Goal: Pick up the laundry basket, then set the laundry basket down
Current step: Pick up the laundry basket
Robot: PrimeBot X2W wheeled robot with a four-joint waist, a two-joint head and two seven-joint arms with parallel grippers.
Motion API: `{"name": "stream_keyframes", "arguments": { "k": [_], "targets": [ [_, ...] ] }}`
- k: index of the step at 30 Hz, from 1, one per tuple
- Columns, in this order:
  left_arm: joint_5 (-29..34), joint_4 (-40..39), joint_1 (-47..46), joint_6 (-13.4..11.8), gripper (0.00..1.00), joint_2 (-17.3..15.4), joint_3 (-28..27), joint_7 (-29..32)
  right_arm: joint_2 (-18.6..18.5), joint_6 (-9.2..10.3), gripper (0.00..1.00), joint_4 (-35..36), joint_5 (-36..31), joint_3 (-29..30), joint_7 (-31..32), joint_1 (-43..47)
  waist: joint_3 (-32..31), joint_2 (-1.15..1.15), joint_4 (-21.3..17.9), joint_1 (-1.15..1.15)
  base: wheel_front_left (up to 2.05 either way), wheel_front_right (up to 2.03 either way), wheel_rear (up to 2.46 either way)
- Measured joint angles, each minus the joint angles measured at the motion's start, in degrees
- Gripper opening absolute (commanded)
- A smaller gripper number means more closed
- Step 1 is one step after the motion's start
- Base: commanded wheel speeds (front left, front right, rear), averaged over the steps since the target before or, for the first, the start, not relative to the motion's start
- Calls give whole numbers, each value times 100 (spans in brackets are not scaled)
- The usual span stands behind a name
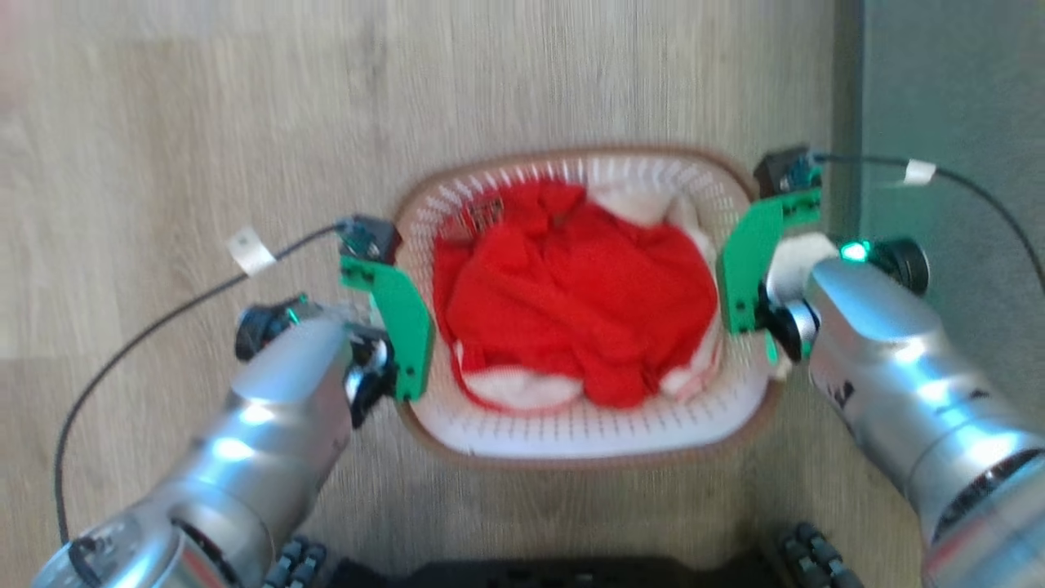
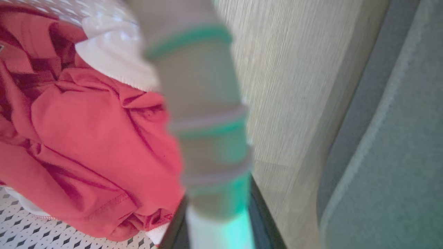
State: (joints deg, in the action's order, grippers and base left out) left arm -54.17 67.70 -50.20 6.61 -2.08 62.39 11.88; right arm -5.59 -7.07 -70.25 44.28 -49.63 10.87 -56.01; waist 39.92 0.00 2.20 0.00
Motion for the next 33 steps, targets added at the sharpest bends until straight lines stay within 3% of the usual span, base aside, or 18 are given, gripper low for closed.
{"name": "stream_keyframes", "arguments": {
  "k": [9,25,33],
  "targets": [
    [-541,-285,472,0,0,-198,455,753,-97,10,0,411,721,-438,981,721,-1133,1,89,0,0,0,0],
    [-1195,-748,1142,-3,0,-489,946,1515,-157,99,0,659,1548,-1151,1470,1452,-3008,1,190,-1,0,0,0],
    [-1310,-959,1261,-8,0,-569,1099,1885,-202,100,0,693,1933,-1374,1651,1635,-3617,0,302,-1,0,0,0]
  ]
}}
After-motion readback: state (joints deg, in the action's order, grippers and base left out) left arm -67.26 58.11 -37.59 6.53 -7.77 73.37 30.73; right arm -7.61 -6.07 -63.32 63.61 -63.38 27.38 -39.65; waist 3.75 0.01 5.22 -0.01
